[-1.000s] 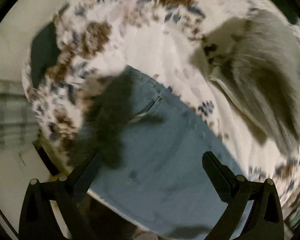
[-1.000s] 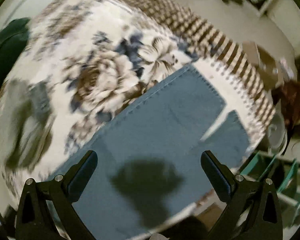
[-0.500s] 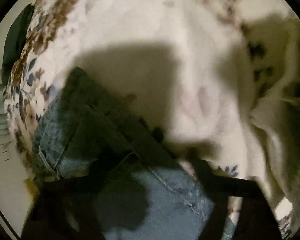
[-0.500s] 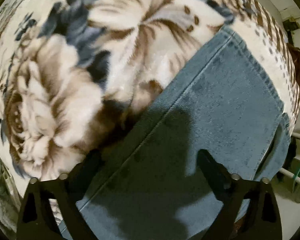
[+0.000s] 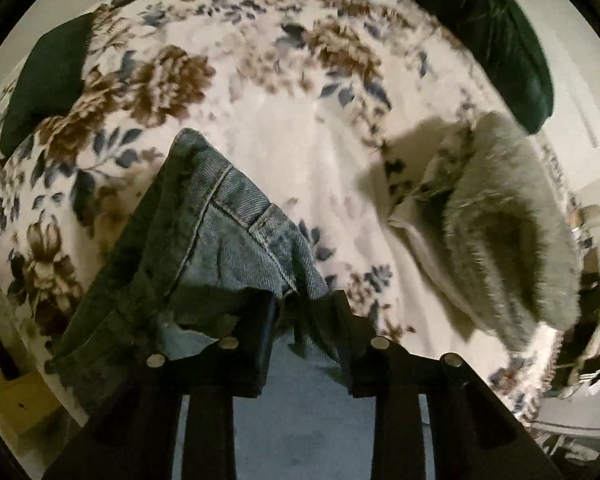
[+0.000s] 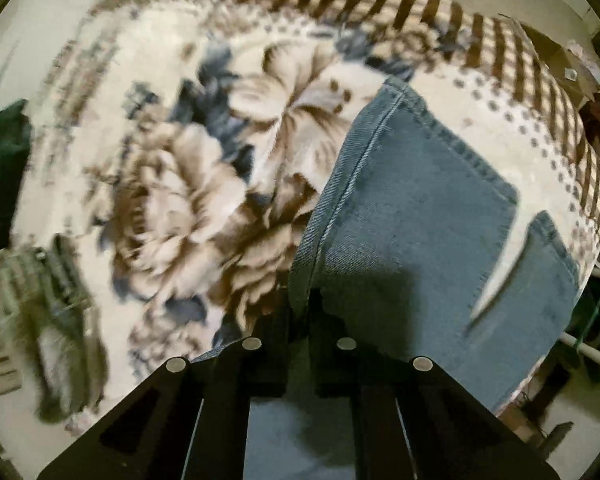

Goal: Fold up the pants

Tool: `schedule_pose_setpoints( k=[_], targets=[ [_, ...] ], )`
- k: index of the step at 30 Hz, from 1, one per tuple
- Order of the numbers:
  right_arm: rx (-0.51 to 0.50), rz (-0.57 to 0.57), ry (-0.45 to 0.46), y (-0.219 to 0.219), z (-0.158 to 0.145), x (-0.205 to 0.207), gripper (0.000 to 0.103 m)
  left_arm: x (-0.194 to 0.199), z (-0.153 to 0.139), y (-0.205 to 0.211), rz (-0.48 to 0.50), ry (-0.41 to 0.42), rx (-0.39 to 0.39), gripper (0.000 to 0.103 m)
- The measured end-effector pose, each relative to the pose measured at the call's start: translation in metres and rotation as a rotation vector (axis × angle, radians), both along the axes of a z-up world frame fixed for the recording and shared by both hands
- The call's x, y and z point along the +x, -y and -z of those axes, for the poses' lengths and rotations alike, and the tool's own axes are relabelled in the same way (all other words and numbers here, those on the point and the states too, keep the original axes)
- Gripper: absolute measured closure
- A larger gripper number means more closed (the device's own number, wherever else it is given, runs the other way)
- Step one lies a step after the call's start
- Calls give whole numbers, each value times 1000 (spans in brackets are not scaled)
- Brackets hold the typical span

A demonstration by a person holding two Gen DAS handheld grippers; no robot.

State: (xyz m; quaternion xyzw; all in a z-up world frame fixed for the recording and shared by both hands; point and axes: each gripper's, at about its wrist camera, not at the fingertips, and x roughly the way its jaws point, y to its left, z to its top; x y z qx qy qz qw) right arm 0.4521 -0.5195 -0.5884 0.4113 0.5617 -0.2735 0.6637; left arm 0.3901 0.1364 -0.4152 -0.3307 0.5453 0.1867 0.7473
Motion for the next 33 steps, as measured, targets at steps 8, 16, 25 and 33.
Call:
schedule_pose_setpoints(
  k=[8,16,25,33],
  targets=[
    [2,-18,254,-23,-125,-73,96,-61,-52,-12,-31,153,-54,79],
    [-45,-108,248,-39,-124,-189,96,-167,-3,-21,-26,47,10,78],
    [-20,-101,22,-35,-2,-271,96,-249,133,-30,-91,-212,71,88],
    [44,-120,-100,-9,19,-301,59,-236,108,2,0,-180,130,83]
  ],
)
